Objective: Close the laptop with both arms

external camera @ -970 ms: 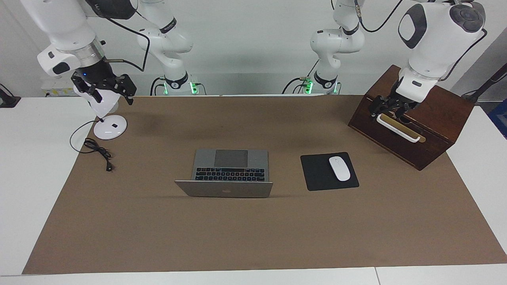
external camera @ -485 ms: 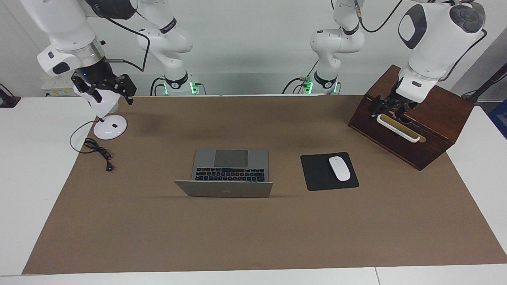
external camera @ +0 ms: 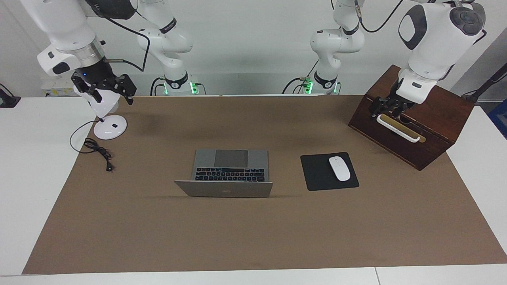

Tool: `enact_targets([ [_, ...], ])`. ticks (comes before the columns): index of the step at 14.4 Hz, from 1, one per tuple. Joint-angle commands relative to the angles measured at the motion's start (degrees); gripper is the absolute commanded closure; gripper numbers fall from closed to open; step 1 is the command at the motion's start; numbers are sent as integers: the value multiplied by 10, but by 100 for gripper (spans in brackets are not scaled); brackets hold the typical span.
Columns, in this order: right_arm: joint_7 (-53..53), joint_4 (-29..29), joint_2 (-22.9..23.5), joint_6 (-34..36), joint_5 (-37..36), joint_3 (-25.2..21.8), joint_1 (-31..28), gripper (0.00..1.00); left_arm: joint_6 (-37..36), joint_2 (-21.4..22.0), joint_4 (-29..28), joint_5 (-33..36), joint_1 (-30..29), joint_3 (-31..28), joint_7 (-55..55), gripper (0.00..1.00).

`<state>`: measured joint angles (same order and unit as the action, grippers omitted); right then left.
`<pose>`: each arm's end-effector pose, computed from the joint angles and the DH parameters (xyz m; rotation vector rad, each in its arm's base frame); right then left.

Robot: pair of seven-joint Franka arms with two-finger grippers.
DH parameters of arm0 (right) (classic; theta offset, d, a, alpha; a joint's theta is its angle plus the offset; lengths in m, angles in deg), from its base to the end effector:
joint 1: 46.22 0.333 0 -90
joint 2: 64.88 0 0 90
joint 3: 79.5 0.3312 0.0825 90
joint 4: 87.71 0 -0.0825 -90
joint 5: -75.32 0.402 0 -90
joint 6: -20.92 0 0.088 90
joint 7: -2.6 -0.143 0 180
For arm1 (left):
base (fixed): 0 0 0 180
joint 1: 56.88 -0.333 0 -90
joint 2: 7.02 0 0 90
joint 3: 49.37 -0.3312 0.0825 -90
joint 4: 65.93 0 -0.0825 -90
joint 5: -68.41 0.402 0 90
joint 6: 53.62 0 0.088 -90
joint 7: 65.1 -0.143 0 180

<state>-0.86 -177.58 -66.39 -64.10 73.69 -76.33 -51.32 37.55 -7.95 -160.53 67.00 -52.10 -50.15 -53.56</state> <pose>0.5523 -0.0225 0.6124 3.1061 -0.1489 -0.0901 0.5712 -0.0435 0.5570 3.1184 0.2077 -0.1230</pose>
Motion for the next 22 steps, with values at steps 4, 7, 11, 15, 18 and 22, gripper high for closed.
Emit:
enact_targets([
  [4, -3, 63, 46, -41, 1, 4, -11, 0, 17, 26, -23, 5, 7, 9, 48, 76],
  [7, -3, 168, 127, -58, 4, 5, -2, 0, 20, 28, -27, 4, 11, 10, 110, 96],
  [11, -2, 283, 216, -124, 0, -10, 39, 8, 67, 43, -66, -38, 14, 10, 229, 100],
  [15, -7, 373, 296, -183, 4, -70, 107, 55, 88, 53, -93, -92, 24, 10, 368, 100],
  [18, -35, 424, 352, -225, 10, -96, 140, 100, 167, 84, -165, -126, 64, 10, 497, 100],
  [22, -65, 507, 444, -280, 20, -111, 168, 100, 282, 100, -245, -194, 84, 11, 622, 100],
])
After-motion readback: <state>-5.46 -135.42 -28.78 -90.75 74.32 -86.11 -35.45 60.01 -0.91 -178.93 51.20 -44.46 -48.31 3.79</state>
